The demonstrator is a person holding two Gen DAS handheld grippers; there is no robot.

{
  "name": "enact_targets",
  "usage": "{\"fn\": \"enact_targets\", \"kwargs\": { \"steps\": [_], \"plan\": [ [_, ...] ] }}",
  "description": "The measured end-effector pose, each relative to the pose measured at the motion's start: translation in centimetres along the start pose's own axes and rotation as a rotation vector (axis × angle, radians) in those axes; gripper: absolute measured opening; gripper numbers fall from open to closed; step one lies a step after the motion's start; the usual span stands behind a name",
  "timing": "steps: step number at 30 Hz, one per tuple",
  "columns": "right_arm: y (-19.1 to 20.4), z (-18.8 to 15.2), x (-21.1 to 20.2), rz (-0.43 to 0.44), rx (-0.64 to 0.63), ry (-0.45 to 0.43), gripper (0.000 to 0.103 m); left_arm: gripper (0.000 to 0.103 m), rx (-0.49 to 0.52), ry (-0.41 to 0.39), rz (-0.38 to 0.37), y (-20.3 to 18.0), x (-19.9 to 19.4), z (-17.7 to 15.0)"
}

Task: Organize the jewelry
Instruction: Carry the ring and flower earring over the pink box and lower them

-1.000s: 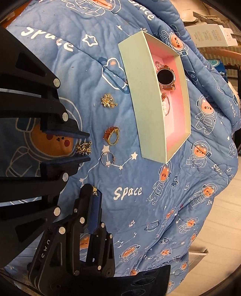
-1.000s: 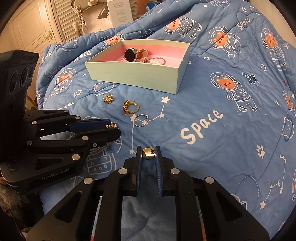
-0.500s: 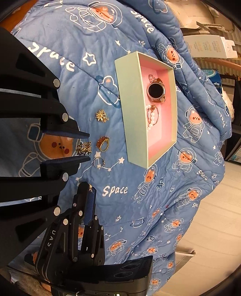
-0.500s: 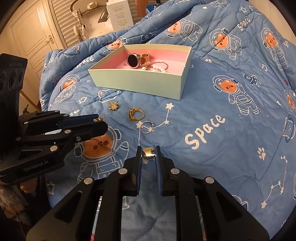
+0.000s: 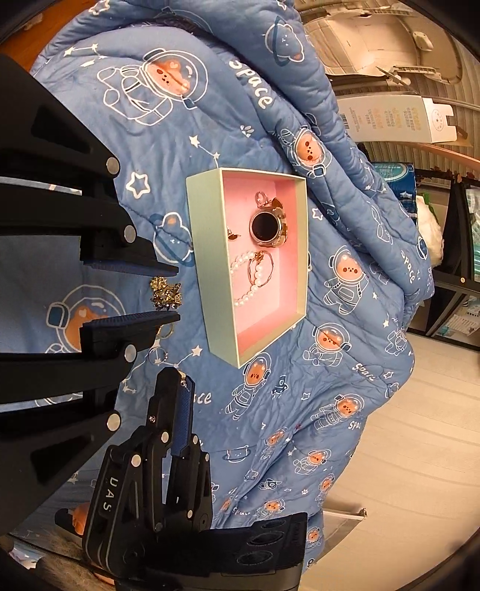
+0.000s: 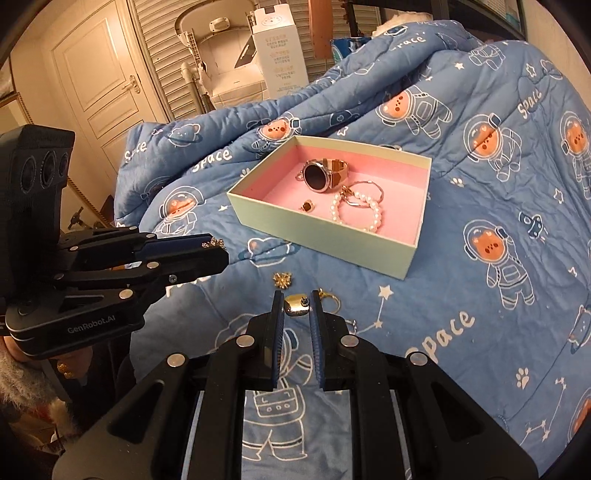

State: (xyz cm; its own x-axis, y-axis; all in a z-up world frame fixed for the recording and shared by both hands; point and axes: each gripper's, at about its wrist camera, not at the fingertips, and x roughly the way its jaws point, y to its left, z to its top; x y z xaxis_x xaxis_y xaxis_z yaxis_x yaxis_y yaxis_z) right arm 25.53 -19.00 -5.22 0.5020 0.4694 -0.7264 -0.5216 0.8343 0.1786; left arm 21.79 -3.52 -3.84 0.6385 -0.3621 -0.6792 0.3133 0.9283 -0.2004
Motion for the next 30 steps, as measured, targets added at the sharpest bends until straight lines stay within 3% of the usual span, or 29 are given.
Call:
{"fn": "enact_targets", "kwargs": {
  "steps": [13, 30],
  "plan": [
    [-1.7, 6.2, 2.8, -0.018, -0.030, 0.015, 0.014, 0.018, 0.023, 0.052, 0.054, 2.8, 3.8, 5.3],
    [-5.1, 9.1, 10.1, -0.068, -0.021, 0.182, 0.014, 0.018, 0.046, 0.228, 0.132, 4.7, 11.7, 8.8]
  ]
}}
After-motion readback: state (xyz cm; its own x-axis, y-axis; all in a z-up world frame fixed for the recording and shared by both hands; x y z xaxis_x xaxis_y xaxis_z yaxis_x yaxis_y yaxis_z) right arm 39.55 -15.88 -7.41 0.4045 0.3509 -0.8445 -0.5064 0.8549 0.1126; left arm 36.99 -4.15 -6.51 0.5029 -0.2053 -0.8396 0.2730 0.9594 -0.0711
